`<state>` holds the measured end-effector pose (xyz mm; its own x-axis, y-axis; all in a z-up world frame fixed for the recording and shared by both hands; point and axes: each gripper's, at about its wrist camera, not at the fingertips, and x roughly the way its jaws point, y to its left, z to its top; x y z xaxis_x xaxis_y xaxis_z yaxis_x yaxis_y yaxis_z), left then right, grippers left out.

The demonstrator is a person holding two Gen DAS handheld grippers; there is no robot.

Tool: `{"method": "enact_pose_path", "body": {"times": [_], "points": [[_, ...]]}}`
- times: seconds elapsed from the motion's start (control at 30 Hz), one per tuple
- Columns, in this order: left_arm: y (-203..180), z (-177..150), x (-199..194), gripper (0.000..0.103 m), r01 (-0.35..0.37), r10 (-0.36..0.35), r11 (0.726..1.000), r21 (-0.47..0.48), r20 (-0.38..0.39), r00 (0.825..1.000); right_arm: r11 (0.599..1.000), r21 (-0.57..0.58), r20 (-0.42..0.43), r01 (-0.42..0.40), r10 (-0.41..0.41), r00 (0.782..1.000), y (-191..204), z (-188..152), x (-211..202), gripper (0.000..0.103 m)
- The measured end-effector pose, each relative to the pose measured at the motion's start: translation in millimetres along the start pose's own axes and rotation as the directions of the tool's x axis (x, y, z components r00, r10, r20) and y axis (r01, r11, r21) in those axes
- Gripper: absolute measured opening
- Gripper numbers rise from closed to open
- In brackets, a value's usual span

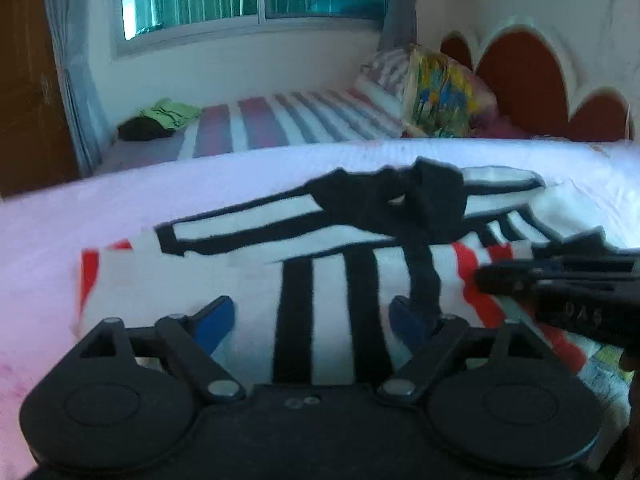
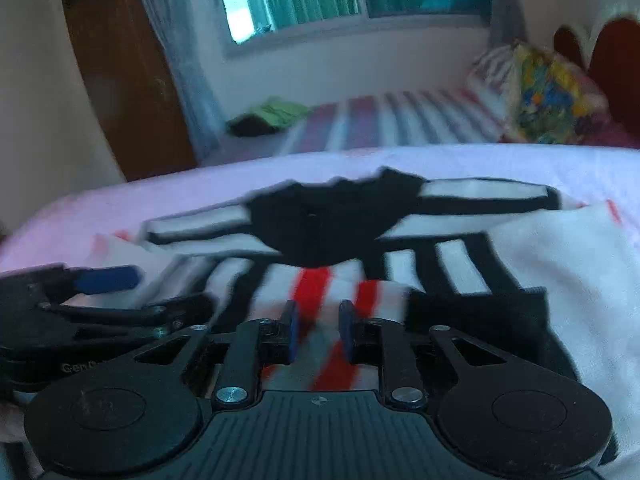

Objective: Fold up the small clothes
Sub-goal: 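Smooth the folded sweater side with both grippers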

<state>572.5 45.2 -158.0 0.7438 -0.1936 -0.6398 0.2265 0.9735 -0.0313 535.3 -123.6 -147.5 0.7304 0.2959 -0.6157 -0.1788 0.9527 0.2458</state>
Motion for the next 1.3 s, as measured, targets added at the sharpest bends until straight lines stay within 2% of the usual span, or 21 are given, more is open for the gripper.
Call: {"method": "enact_pose_path", "body": {"times": [0.07,0.1,0.13,0.17,0.23,0.4,0.47,0.5,0.57,0.67,0.73,0.8,0.83,0.9,0.97,1.03,1.1,1.17,1.23,1.27,1.3], "points": [[15.6,3.9,-12.0,0.072,-0.049,0.049,0.999,-0.007,0.038,0.998,1.000,0.031,0.017,-0.004,0.004,1.000,-8.6,4.7,-10.4,0.005],[23.4,5.8,-15.7,0.078,-0.083,0.083,0.997,-0.008,0.064,0.994,0.999,0.031,0.037,-0.031,0.030,0.999,-10.0,5.8,-13.8,0.005],[32.9,8.9,-14.7,0.081,-0.069,0.071,0.997,-0.026,0.069,0.995,0.998,0.029,0.045,-0.055,0.053,0.998,-9.5,6.9,-13.1,0.005],[41.6,12.4,-9.9,0.083,-0.050,0.053,0.998,-0.049,0.053,0.997,0.997,0.026,0.038,-0.074,0.073,0.997,-6.2,7.4,-9.4,0.005],[57.3,15.0,4.5,0.084,-0.071,0.072,0.995,-0.074,0.011,0.997,0.994,0.008,0.011,-0.111,0.111,0.994,1.9,7.6,-0.9,0.005],[76.1,16.1,10.6,0.086,-0.099,0.097,0.993,-0.070,-0.032,0.995,0.997,0.004,-0.006,-0.078,0.078,0.997,7.5,11.5,14.8,0.005],[82.3,18.0,-0.3,0.078,-0.120,0.117,0.986,-0.113,-0.031,0.993,0.998,0.022,0.022,-0.058,0.058,0.998,0.1,14.5,5.5,0.005],[81.9,17.8,-10.0,0.078,-0.134,0.133,0.981,-0.142,-0.017,0.991,0.997,0.035,0.033,-0.070,0.069,0.997,-3.1,15.5,0.2,0.005],[66.9,12.8,-29.4,0.079,-0.065,0.071,0.982,-0.179,0.029,0.997,0.994,0.032,0.037,-0.109,0.108,0.994,-1.8,14.7,-6.1,0.005],[22.8,-1.8,-39.3,0.083,-0.046,0.050,0.997,-0.055,0.060,0.997,0.989,-0.056,-0.012,-0.134,0.133,0.991,12.4,1.9,-6.1,0.005],[12.7,-18.5,-33.1,0.082,-0.069,0.069,0.998,-0.014,0.006,0.998,0.992,-0.092,-0.008,-0.083,0.082,0.997,5.3,-8.6,-8.6,0.005],[25.0,-31.3,-38.8,0.082,-0.054,0.055,0.998,-0.044,0.021,0.998,0.999,-0.045,0.018,0.000,0.001,1.000,-21.2,-11.5,-21.5,0.004],[28.7,-33.4,-42.6,0.082,-0.091,0.092,0.995,-0.042,0.010,0.996,0.999,-0.023,0.024,0.024,-0.024,0.999,-35.3,-13.0,-28.7,0.004],[35.1,-35.6,-49.7,0.078,-0.130,0.131,0.991,-0.042,0.005,0.991,1.000,0.000,0.012,0.007,-0.007,1.000,-52.8,-15.4,-38.6,0.004],[33.5,-35.8,-58.7,0.077,-0.137,0.138,0.988,-0.071,0.010,0.990,1.000,0.004,0.048,0.031,-0.031,0.998,-55.8,-14.0,-55.5,0.005],[21.8,-37.7,-70.5,0.080,-0.133,0.136,0.988,-0.078,0.031,0.990,1.000,0.016,0.084,-0.011,0.009,0.996,-57.0,-15.5,-73.6,0.005],[7.5,-36.6,-73.4,0.086,-0.133,0.135,0.990,-0.052,0.042,0.990,0.999,-0.009,0.064,-0.042,0.043,0.997,-53.5,-20.3,-77.1,0.005],[-3.5,-41.9,-62.4,0.087,-0.153,0.153,0.988,-0.014,-0.016,0.988,0.998,-0.065,-0.011,0.003,-0.004,1.000,-49.8,-28.8,-64.9,0.004],[-0.8,-47.5,-60.7,0.088,-0.162,0.161,0.986,-0.048,-0.019,0.987,0.999,-0.049,-0.005,-0.021,0.020,1.000,-55.5,-31.6,-63.2,0.004],[-0.3,-47.0,-63.7,0.084,-0.169,0.168,0.984,-0.060,-0.025,0.986,0.999,-0.043,-0.017,-0.023,0.023,1.000,-55.6,-28.5,-65.9,0.005],[-1.9,-43.9,-68.5,0.074,-0.186,0.185,0.980,-0.068,-0.024,0.982,0.999,-0.049,-0.005,-0.022,0.022,1.000,-55.8,-25.5,-71.2,0.005]]}}
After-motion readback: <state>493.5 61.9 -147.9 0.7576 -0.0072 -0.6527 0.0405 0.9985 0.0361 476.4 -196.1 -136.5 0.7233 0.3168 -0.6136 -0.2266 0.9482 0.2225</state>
